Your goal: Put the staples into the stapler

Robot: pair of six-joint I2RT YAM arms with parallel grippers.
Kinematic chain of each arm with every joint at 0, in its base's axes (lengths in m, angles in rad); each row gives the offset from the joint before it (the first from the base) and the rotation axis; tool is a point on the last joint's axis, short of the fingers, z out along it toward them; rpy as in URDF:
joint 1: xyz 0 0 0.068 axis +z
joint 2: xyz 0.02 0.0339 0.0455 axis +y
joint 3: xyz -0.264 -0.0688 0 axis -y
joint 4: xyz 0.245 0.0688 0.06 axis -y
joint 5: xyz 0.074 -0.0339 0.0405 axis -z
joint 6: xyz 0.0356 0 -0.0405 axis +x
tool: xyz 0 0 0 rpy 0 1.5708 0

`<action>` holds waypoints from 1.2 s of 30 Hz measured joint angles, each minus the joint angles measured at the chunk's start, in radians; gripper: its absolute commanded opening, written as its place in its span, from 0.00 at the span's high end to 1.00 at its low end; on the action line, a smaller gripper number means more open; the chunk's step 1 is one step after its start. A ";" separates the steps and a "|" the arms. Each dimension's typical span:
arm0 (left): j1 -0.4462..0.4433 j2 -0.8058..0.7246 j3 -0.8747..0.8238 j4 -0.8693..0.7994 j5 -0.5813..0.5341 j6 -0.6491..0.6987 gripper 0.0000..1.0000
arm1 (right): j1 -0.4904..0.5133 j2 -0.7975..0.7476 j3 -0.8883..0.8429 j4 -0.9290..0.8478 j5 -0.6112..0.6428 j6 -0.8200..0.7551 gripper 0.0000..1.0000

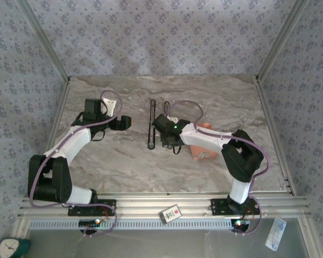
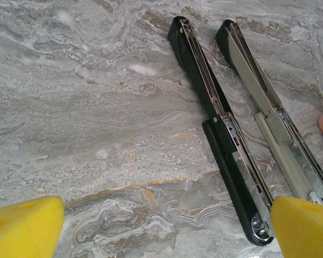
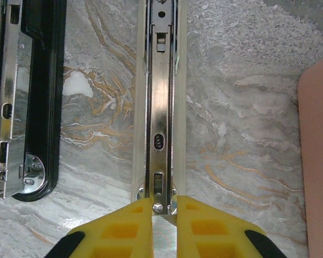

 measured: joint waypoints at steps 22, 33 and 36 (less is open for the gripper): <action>0.000 0.018 0.000 0.006 0.000 0.000 0.02 | -0.006 0.013 0.008 0.041 -0.003 -0.019 0.86; 0.000 0.018 0.000 0.006 0.000 0.000 0.02 | -0.006 0.036 0.008 0.040 -0.003 -0.019 0.87; 0.000 0.018 0.000 0.006 0.000 0.000 0.02 | -0.006 0.036 0.008 0.040 -0.003 -0.019 0.87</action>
